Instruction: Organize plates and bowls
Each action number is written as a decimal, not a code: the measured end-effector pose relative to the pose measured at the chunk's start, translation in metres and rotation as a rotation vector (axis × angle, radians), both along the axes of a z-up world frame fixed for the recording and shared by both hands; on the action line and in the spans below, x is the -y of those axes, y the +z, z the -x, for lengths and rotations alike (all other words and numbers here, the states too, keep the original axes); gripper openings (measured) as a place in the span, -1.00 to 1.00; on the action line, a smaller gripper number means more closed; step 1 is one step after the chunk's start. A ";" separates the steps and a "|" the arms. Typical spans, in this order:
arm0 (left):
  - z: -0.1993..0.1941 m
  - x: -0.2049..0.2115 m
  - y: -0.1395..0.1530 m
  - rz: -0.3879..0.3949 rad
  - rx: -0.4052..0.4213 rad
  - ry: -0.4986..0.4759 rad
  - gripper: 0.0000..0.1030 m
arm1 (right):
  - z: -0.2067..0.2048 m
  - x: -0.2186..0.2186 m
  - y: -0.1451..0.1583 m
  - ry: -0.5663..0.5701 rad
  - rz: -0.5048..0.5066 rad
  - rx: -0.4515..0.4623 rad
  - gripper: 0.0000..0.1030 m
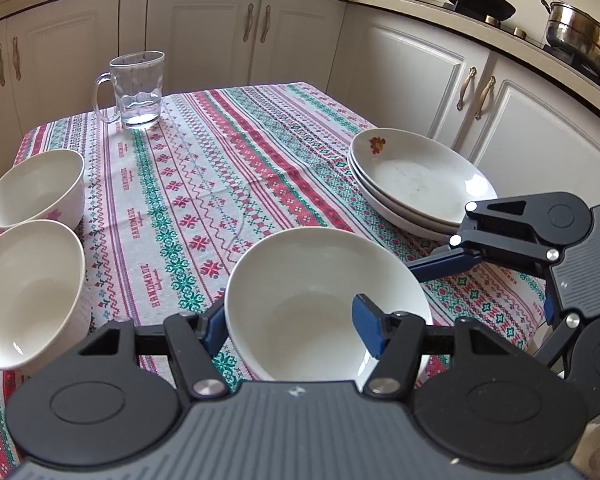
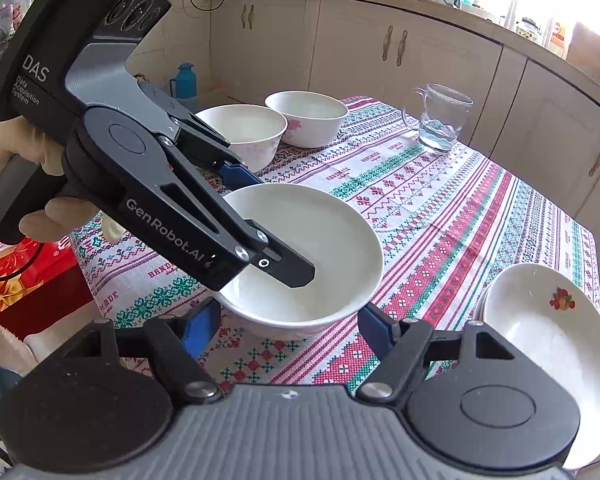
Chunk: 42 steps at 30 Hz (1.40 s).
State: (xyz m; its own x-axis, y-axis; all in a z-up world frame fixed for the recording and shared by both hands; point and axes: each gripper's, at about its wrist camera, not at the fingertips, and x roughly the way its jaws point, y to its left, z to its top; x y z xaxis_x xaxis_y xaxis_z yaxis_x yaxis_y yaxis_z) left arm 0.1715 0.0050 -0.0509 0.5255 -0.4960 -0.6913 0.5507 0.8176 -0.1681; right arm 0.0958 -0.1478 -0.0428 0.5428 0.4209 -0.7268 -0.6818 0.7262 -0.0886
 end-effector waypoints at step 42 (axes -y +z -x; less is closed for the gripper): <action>0.050 -0.053 0.019 -0.118 0.300 0.171 0.93 | 0.006 0.007 0.032 -0.025 -0.049 0.089 1.00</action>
State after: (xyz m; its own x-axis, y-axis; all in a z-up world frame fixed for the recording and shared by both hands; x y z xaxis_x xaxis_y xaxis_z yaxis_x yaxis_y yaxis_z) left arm 0.1217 0.0580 -0.0319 0.7819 -0.3092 -0.5414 0.4146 0.9064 0.0811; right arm 0.0900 -0.1548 -0.0109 0.6150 0.4400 -0.6544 -0.6543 0.7479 -0.1121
